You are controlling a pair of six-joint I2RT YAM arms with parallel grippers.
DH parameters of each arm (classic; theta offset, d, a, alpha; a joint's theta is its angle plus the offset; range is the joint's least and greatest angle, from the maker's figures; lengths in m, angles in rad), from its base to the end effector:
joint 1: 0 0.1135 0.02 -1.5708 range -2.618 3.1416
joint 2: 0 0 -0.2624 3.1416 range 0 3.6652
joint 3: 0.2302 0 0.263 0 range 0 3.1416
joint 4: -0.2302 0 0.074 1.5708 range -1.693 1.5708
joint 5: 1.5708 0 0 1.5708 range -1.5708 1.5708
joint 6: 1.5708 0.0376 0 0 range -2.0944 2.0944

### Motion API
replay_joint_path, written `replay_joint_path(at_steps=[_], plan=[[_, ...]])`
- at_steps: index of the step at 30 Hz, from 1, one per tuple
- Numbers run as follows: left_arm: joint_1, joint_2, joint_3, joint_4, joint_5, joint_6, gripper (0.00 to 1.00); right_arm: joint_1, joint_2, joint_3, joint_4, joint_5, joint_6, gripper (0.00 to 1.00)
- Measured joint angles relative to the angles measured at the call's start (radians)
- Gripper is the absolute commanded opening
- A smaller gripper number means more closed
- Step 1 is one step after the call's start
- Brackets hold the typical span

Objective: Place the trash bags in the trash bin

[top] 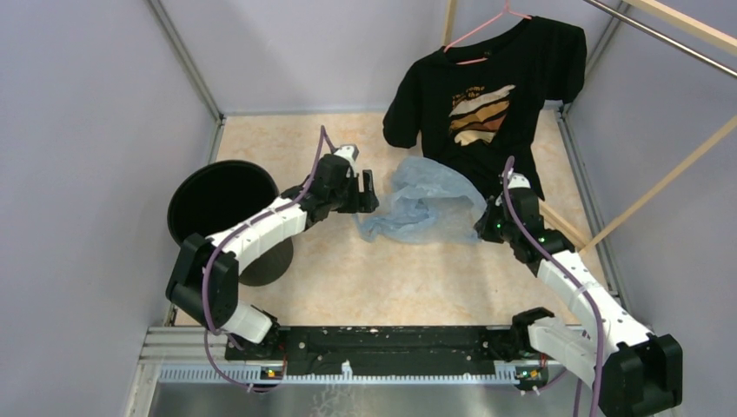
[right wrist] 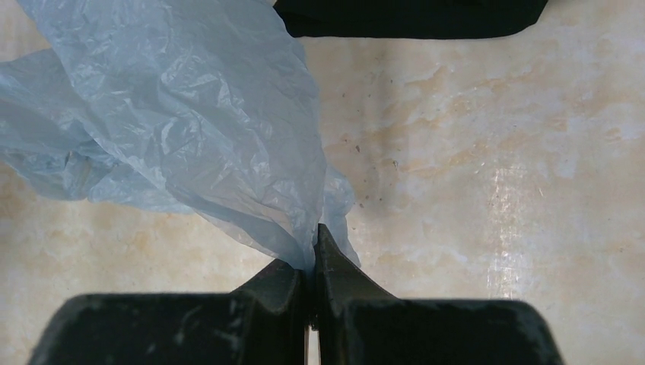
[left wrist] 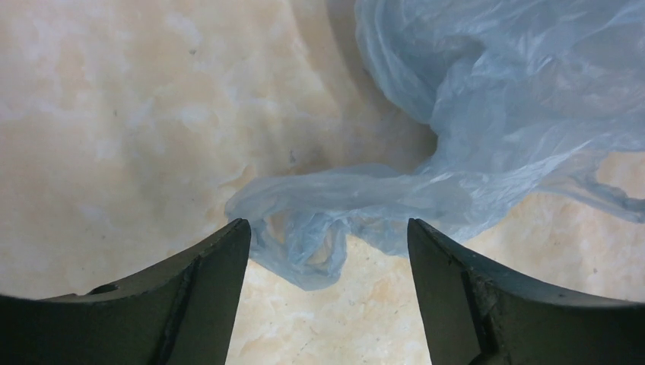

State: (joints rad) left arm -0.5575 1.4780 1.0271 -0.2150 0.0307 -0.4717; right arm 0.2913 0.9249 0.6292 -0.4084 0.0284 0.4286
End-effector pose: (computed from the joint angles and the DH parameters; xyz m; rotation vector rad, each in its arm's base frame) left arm 0.2879 -0.1809 0.2483 0.1160 2.3003 -0.5818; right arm 0.2010 0.0592 0.2336 0.1727 2.2919 0.3440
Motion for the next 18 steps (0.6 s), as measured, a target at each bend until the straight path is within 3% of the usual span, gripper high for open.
replay_joint_path(at_steps=[6, 11, 18], plan=[[-0.003, 0.019, -0.018, -0.03, -0.024, -0.002, 0.79, 0.0, -0.009, -0.002, 0.005, -0.013, 0.0, 0.0], [-0.003, 0.042, -0.018, -0.032, -0.031, -0.013, 0.85, 0.0, -0.011, -0.002, 0.005, -0.016, -0.003, 0.0], [0.034, 0.109, -0.02, -0.029, 0.02, -0.031, 0.66, 0.0, -0.015, -0.002, 0.01, -0.035, -0.009, 0.0]])
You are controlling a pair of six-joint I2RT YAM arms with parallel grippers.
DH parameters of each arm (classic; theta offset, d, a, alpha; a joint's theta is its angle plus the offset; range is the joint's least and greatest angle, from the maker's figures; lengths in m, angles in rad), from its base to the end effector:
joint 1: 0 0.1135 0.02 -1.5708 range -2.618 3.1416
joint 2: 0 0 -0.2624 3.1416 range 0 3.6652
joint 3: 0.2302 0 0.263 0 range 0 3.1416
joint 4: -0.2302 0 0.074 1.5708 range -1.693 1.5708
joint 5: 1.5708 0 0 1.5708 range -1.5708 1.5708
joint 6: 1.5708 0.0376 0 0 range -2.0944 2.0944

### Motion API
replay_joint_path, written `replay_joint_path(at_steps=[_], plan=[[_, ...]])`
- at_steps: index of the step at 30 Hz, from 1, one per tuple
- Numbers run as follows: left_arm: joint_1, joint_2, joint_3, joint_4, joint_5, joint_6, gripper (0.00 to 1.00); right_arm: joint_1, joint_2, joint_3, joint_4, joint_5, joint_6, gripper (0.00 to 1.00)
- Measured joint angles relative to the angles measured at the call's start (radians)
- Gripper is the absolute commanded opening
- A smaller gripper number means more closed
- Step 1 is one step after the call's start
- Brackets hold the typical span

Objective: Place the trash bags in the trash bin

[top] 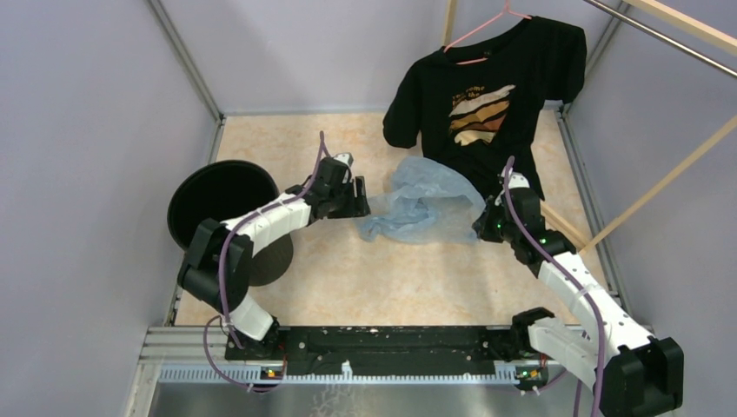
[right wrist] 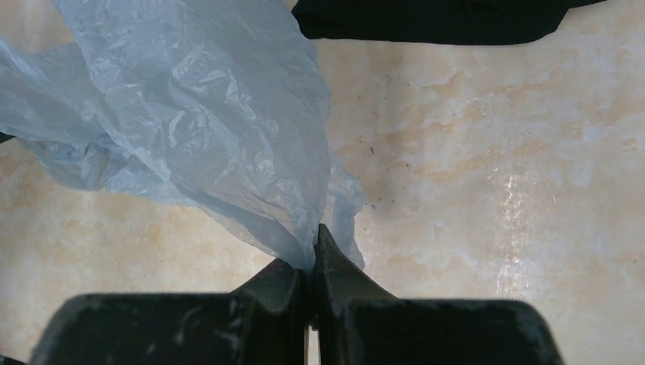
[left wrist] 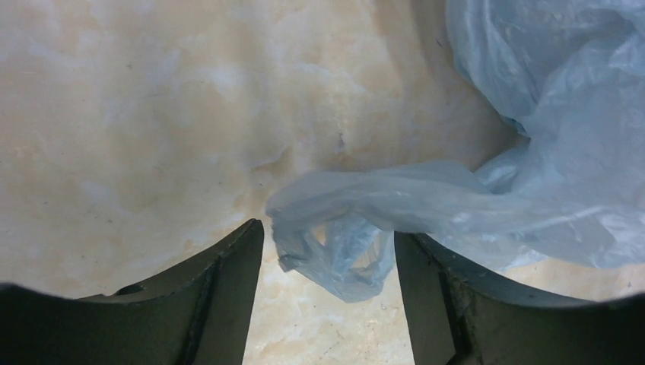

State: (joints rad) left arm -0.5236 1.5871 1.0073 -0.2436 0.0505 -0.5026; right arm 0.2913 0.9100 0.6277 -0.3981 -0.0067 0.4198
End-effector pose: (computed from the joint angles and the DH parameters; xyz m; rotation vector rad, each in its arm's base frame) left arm 0.2997 -0.1752 0.2040 0.0503 2.4622 -0.5282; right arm 0.1995 0.0601 0.2368 0.1428 2.2759 0.3859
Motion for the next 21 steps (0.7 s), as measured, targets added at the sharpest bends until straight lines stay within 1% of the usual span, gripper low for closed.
replay_joint_path(at_steps=[4, 7, 9, 11, 17, 21], plan=[[0.04, 0.026, 0.0, 0.005, 0.045, -0.011, 0.53, 0.0, 0.0, 0.0, 0.001, -0.014, -0.001, 0.0], [0.047, 0.058, 0.011, -0.002, 0.077, -0.016, 0.5, 0.0, 0.0, 0.0, 0.002, -0.023, -0.001, 0.0], [0.045, 0.073, 0.013, -0.003, 0.093, -0.018, 0.45, 0.0, 0.0, 0.0, 0.002, -0.026, 0.0, 0.0], [0.043, 0.087, 0.016, -0.005, 0.101, -0.019, 0.35, 0.0, 0.0, 0.0, 0.004, -0.03, 0.0, 0.0], [0.043, 0.115, 0.035, -0.016, 0.113, -0.021, 0.13, 0.0, -0.001, -0.005, 0.013, -0.044, 0.0, 0.0], [0.043, 0.111, 0.037, -0.017, 0.104, -0.016, 0.01, 0.0, -0.006, -0.021, 0.014, -0.054, 0.003, 0.0]])
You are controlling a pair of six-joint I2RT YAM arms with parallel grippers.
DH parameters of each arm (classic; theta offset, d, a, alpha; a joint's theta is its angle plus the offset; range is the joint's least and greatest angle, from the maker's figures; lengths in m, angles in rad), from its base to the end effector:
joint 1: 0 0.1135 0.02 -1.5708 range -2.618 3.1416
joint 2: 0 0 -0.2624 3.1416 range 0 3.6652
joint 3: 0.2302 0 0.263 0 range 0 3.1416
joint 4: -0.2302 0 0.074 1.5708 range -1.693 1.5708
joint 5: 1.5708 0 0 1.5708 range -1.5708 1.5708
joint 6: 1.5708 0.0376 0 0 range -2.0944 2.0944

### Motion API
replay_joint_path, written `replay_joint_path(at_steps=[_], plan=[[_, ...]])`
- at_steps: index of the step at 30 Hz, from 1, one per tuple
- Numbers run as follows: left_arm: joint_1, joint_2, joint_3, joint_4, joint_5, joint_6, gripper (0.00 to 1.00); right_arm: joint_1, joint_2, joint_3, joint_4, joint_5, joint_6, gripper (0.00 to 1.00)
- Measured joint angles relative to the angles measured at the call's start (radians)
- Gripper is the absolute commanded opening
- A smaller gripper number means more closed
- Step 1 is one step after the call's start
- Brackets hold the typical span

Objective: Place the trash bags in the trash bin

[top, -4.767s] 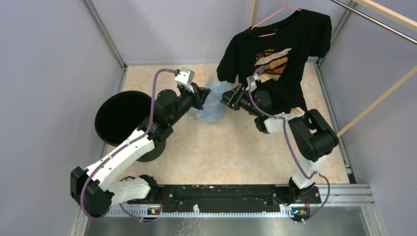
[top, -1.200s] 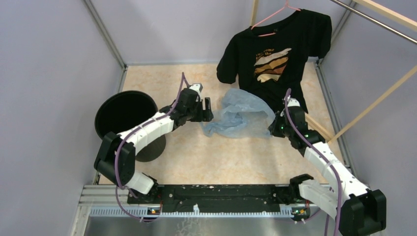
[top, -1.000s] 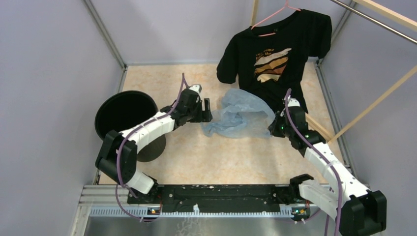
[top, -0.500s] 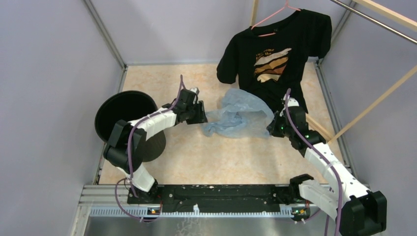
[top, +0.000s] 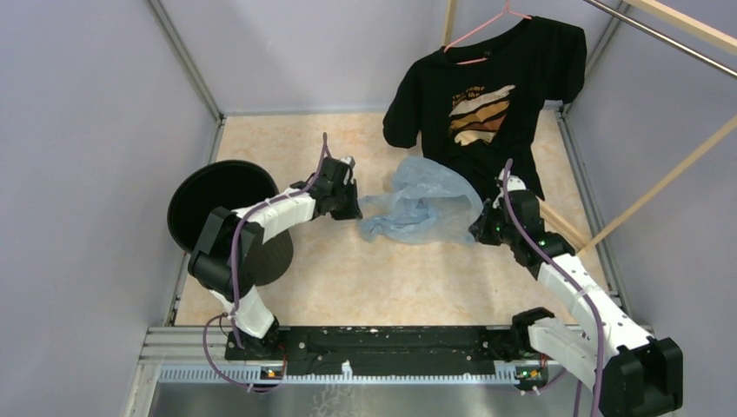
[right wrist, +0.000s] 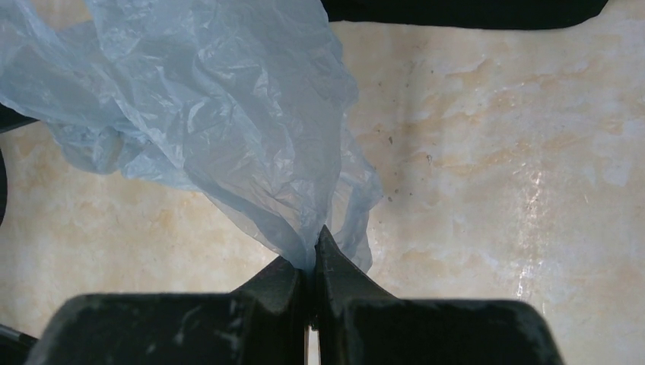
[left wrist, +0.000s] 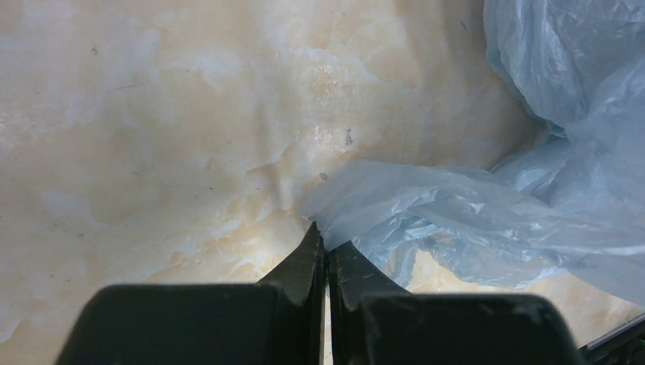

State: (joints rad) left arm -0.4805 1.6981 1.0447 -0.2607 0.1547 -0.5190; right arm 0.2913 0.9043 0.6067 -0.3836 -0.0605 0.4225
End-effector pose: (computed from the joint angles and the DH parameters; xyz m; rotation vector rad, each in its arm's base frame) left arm 0.3174 -0.1720 0.1777 0.0184 2.5742 -0.5952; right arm 0.1975 0.0616 0.2318 0.1172 2.2868 0.4462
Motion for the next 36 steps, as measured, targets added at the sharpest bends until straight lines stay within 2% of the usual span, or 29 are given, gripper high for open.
replay_joint_path(at_steps=[10, 17, 20, 22, 24, 26, 27, 29, 31, 33, 36], plan=[[0.0, -0.143, -0.006, 0.003, -0.04, 0.008, 0.0, 0.0, 0.039, -0.061, 0.047, -0.1, 0.046, 0.0], [0.007, -0.276, -0.121, 0.091, -0.001, -0.052, 0.0, 0.0, 0.064, -0.061, 0.034, -0.155, 0.077, 0.0], [0.042, -0.252, -0.003, 0.019, 0.109, -0.096, 0.0, 0.0, 0.158, 0.135, -0.073, -0.183, 0.072, 0.0], [0.064, -0.211, 0.237, -0.053, 0.197, -0.129, 0.0, 0.0, 0.235, 0.388, -0.165, -0.209, 0.06, 0.0], [0.066, -0.183, 0.523, -0.042, 0.242, -0.137, 0.0, 0.004, 0.294, 0.731, -0.187, -0.247, 0.043, 0.0], [0.029, -0.209, 0.734, 0.049, 0.256, -0.111, 0.0, 0.018, 0.289, 0.936, -0.122, -0.264, 0.03, 0.0], [-0.008, -0.257, 0.776, 0.115, 0.259, -0.094, 0.0, 0.029, 0.249, 1.006, -0.051, -0.275, 0.024, 0.0], [-0.093, -0.436, 0.702, 0.244, 0.277, -0.054, 0.0, 0.046, 0.124, 1.006, 0.048, -0.296, 0.016, 0.0], [-0.135, -0.642, 0.509, 0.339, 0.265, -0.032, 0.0, 0.053, -0.053, 0.88, 0.143, -0.308, 0.005, 0.0], [-0.128, -0.8, 0.324, 0.413, 0.193, -0.029, 0.0, 0.054, -0.206, 0.702, 0.238, -0.307, -0.004, 0.0], [-0.122, -0.863, 0.035, 0.449, 0.133, -0.057, 0.0, 0.054, -0.267, 0.406, 0.319, -0.331, -0.011, 0.0]])
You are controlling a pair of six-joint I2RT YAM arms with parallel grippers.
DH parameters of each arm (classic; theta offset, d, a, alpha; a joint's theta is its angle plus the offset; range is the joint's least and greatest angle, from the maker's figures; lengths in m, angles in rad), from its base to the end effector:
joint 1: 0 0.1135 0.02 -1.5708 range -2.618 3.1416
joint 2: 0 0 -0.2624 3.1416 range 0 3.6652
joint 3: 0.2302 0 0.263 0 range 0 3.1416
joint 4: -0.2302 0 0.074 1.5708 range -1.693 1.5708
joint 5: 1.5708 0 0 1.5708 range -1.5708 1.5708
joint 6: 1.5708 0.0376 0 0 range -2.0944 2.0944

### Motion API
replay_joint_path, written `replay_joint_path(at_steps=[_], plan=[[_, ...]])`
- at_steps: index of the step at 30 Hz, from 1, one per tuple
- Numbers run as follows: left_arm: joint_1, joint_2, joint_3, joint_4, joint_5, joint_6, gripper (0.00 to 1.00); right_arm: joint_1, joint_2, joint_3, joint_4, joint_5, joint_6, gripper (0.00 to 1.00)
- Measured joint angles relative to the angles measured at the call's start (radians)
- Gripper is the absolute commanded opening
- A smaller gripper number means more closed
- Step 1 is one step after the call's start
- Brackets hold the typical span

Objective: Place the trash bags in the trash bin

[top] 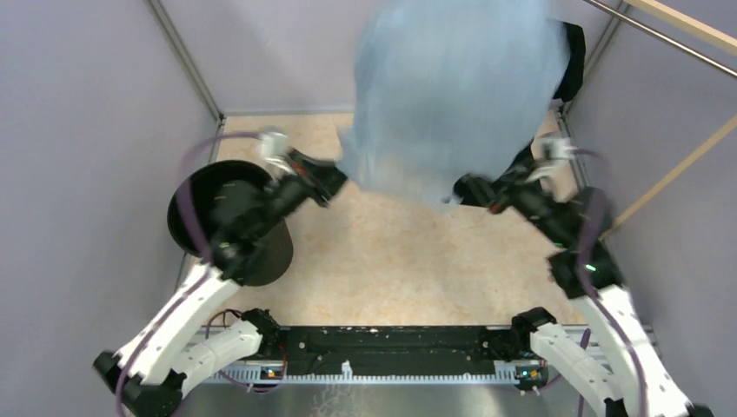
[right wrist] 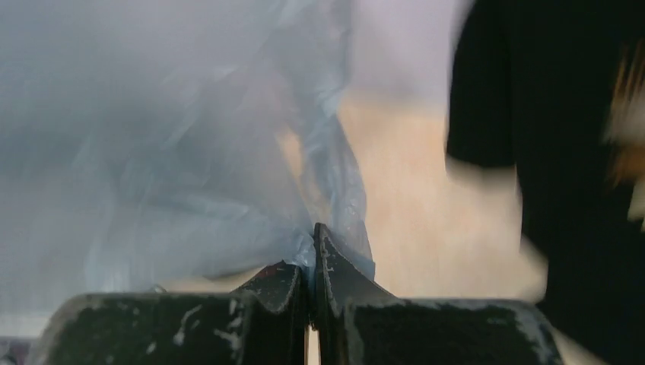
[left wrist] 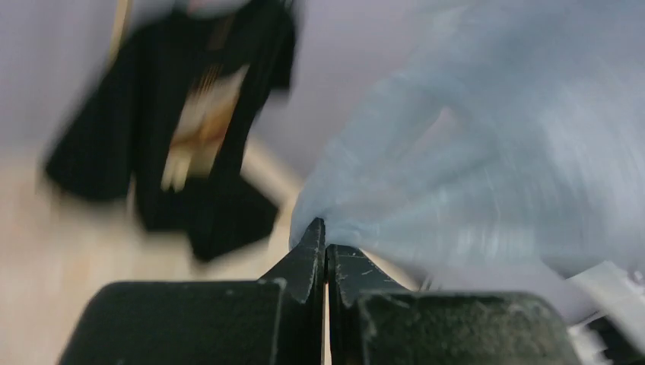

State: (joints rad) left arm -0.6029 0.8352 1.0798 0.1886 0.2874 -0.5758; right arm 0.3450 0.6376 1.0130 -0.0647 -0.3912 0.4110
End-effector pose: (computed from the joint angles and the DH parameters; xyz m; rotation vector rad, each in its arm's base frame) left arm 0.1403 -0.1096 0.4745 0.2905 1.2070 -1.1985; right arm 0.1165 0.0571 0.4527 -0.3078 1.3011 0.8906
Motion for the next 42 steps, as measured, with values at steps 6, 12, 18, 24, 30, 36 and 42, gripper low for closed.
replay_joint_path(at_steps=[6, 12, 18, 24, 30, 36, 42], plan=[[0.001, 0.134, -0.581, -0.261, -0.015, -0.146, 0.0, 0.021, 0.138, -0.612, -0.207, -0.06, 0.045, 0.0], [-0.002, 0.058, -0.353, -0.442, 0.008, -0.166, 0.0, 0.038, 0.091, -0.263, -0.488, -0.055, -0.038, 0.0], [-0.002, 0.166, 0.423, -0.366, 0.081, -0.108, 0.0, 0.038, 0.196, 0.484, -0.384, -0.053, -0.094, 0.0], [-0.004, -0.058, 0.343, -0.17, 0.037, -0.091, 0.0, 0.039, -0.015, 0.402, -0.129, -0.119, -0.054, 0.0], [-0.005, -0.112, -0.247, -0.251, -0.113, -0.21, 0.0, 0.038, -0.037, -0.256, -0.005, -0.128, -0.018, 0.0], [-0.014, -0.25, -0.637, -0.463, -0.105, -0.359, 0.0, 0.039, -0.094, -0.712, -0.296, -0.145, 0.108, 0.0], [-0.006, -0.085, 0.0, -0.477, -0.07, -0.318, 0.0, 0.039, 0.076, 0.052, -0.404, -0.112, -0.009, 0.0]])
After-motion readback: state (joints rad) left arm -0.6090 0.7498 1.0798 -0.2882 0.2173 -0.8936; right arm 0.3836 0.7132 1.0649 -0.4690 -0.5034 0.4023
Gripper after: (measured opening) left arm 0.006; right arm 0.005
